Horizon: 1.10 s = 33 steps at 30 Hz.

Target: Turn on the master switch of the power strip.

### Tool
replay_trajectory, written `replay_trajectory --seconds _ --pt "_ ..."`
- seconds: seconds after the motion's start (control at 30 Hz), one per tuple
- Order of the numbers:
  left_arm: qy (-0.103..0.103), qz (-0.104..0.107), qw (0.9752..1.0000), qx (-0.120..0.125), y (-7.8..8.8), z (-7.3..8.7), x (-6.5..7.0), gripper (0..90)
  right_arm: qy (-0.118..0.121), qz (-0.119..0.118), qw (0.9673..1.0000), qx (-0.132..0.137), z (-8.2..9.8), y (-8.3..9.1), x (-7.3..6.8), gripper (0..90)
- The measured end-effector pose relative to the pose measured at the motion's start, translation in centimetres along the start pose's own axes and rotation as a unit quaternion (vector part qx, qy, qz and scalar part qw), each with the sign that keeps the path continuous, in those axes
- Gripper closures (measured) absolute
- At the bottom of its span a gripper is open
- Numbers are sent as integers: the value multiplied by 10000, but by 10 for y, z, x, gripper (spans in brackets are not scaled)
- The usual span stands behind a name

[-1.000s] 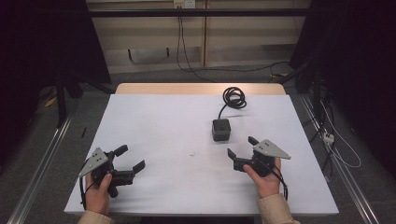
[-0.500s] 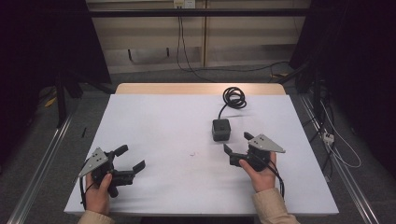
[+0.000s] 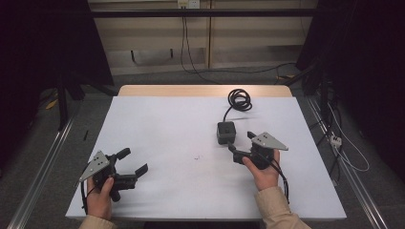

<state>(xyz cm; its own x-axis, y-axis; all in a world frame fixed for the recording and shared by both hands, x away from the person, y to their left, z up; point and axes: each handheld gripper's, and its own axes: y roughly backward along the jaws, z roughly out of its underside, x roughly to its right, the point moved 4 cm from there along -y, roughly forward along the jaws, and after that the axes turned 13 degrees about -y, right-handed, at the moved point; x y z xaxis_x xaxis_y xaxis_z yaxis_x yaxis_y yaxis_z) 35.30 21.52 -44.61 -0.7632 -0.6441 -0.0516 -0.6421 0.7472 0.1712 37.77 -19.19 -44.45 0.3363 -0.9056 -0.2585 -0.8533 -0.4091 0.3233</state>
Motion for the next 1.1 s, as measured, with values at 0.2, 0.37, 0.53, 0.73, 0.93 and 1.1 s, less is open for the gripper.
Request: replay_trajectory --seconds 0.2,0.37,0.53,0.73,0.93,1.1 --pt "-8 10 10000 1 0 0 0 30 -10 -29 10000 25 -3 -5 -1 201" --pt "-5 12 10000 1 -1 0 1 30 -22 8 10000 11 -5 -10 -1 229" --pt "-2 25 10000 21 0 0 0 30 4 8 10000 -21 -7 -13 -2 250" --pt "10 33 10000 34 0 -1 0 30 -14 54 10000 -10 -9 -17 -1 264" --pt "-9 50 10000 44 1 -1 1 30 43 34 10000 -53 -10 -22 -3 303" --pt "-3 50 10000 41 0 -1 1 30 -71 67 9999 -23 -10 -25 0 377"
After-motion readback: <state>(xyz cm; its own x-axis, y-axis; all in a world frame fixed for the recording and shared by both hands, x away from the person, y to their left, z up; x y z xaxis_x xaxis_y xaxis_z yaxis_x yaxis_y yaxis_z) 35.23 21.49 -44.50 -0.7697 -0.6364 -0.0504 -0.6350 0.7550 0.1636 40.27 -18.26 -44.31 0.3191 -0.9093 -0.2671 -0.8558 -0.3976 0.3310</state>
